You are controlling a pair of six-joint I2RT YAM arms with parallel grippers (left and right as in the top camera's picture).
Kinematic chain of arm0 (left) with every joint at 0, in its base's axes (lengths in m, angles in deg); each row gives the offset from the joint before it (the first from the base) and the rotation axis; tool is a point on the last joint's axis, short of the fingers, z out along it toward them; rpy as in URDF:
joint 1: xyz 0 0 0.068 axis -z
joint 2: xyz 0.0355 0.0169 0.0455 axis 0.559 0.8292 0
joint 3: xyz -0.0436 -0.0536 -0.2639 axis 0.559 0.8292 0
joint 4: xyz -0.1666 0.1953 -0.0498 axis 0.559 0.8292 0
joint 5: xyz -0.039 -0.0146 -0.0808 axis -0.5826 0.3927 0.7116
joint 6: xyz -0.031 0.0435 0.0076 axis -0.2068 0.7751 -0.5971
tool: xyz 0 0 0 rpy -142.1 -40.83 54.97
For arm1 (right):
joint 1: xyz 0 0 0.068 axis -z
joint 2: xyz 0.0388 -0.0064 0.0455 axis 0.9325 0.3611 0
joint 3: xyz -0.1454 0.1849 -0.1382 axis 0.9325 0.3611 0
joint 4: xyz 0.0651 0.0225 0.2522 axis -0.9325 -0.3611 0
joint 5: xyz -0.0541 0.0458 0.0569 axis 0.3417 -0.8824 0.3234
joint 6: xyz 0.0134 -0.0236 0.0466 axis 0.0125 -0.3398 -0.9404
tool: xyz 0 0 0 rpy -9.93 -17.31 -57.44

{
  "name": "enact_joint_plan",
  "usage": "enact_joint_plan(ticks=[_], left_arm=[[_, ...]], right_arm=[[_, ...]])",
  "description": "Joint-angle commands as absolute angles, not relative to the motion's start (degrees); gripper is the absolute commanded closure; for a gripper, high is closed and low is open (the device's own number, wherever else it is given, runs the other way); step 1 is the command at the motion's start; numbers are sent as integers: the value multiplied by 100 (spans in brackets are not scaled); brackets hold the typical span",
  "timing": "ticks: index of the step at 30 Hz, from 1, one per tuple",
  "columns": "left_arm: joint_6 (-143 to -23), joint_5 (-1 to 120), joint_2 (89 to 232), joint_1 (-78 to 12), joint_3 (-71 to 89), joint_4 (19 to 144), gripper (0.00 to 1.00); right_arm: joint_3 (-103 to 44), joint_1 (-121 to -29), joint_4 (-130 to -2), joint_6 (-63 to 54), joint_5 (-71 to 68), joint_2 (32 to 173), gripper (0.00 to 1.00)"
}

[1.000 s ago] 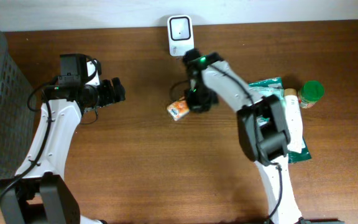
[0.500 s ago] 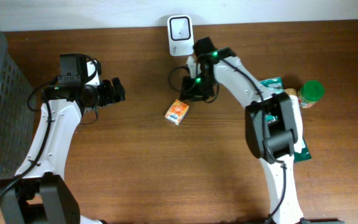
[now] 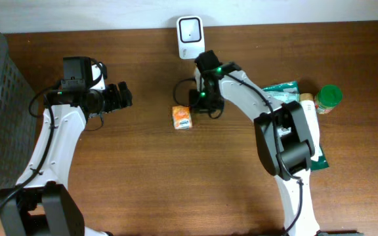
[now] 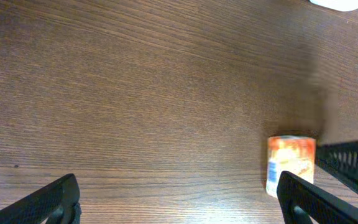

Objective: Scan the item barcode
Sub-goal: 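Grasp the orange tissue pack with the right gripper, then lift the tissue pack and hold it in front of the scanner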

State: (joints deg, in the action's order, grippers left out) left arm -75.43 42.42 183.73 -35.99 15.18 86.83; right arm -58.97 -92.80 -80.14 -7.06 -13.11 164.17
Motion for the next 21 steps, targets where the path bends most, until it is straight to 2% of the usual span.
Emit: enact_joint_plan(ticks=[1, 3, 6, 9, 12, 16, 21], left_arm=[[-7478, 4227, 18346, -3603, 1492, 8679, 1], [-7478, 4227, 18346, -3603, 1492, 8679, 1], [-7478, 4227, 18346, -3603, 1492, 8679, 1], [-7478, 4227, 18346, -3603, 1492, 8679, 1], [-7478, 4227, 18346, -3603, 1492, 8679, 1], [-7478, 4227, 18346, -3603, 1492, 8679, 1], [-7478, 4227, 18346, -3603, 1492, 8679, 1]], right_arm=[[-5816, -9282, -7481, -345, -1787, 16363, 74], [-5876, -9276, -7419, -78, -2052, 16360, 70], [-6210, -9232, -8036, 127, -2152, 16321, 62], [-6485, -9247, -8951, 197, -2152, 16306, 47], [-6072, -9319, -8914, 214, -2150, 16319, 48], [-5462, -9319, -8123, 105, -2471, 16319, 56], [-5353, -9418, -8071, -197, -2445, 16397, 64]])
